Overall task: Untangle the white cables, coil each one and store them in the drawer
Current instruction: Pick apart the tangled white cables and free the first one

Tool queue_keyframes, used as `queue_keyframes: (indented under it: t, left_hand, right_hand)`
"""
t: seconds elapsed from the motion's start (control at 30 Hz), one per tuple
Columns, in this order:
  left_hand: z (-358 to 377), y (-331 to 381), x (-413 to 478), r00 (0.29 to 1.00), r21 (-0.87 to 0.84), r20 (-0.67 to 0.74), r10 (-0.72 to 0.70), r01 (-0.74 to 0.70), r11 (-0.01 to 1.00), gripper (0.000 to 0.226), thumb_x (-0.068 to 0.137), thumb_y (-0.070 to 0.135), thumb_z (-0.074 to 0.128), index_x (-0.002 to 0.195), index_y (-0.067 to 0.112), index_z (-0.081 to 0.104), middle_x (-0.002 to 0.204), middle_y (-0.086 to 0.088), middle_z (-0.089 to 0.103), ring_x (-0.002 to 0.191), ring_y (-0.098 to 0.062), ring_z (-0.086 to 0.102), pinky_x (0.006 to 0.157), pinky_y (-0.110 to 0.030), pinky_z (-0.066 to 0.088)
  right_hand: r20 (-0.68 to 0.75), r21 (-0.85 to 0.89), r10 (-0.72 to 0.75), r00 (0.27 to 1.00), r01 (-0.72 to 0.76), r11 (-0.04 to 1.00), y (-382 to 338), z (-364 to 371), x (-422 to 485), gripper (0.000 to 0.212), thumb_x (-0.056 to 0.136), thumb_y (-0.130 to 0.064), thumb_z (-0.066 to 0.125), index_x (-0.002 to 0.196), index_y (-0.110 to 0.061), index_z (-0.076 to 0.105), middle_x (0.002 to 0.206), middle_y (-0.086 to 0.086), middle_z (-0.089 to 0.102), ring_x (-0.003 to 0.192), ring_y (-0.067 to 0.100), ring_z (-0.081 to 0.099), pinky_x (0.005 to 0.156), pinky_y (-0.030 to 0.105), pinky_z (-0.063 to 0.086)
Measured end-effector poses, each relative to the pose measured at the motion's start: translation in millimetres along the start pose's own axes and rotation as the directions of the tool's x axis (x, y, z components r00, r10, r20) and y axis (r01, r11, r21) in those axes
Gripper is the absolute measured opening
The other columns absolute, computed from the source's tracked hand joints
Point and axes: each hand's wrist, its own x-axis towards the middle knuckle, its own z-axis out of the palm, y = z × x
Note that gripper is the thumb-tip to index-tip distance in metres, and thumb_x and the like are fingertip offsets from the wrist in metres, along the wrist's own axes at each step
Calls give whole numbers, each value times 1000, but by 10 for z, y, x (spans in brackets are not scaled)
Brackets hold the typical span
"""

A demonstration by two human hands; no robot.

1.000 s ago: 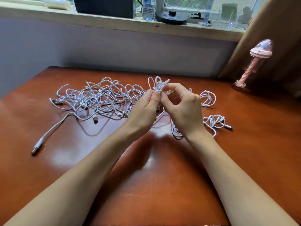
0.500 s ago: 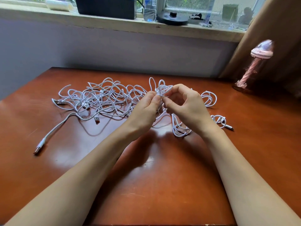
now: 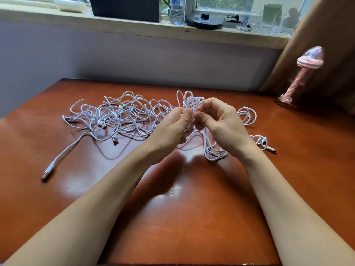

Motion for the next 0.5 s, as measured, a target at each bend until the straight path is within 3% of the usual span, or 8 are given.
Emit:
queue_keyframes:
  t: [0.2, 0.37, 0.5]
  left_hand:
    - [14, 13, 11, 997, 32, -83, 6, -3, 999, 20, 109, 22, 39, 97, 12, 51, 71, 1, 51, 55, -7, 38, 53, -23, 29]
    - [4, 4, 42, 994, -79, -102, -34, 26, 997, 20, 109, 21, 37, 97, 12, 51, 63, 6, 55, 55, -10, 36, 52, -24, 28]
    - [1, -4, 70, 991, -155, -121, -62, 43, 987, 20, 108, 18, 36, 96, 13, 51, 68, 0, 52, 55, -11, 35, 50, -23, 25]
  right_hand:
    - [21, 8, -12, 1000, 12, 1000, 13, 22, -11, 22, 97, 9, 56, 90, -12, 58, 78, 8, 66, 71, 15, 61, 74, 29, 54]
    - [10, 94, 14, 1000, -15, 995, 35, 26, 0, 15, 100, 8, 50, 97, -6, 53, 84, 13, 67, 75, 19, 64, 78, 33, 57]
    - [33, 170, 38, 999, -43, 984, 34, 41, 9, 20, 102, 10, 43, 96, -8, 50, 87, 14, 65, 76, 16, 65, 79, 28, 57]
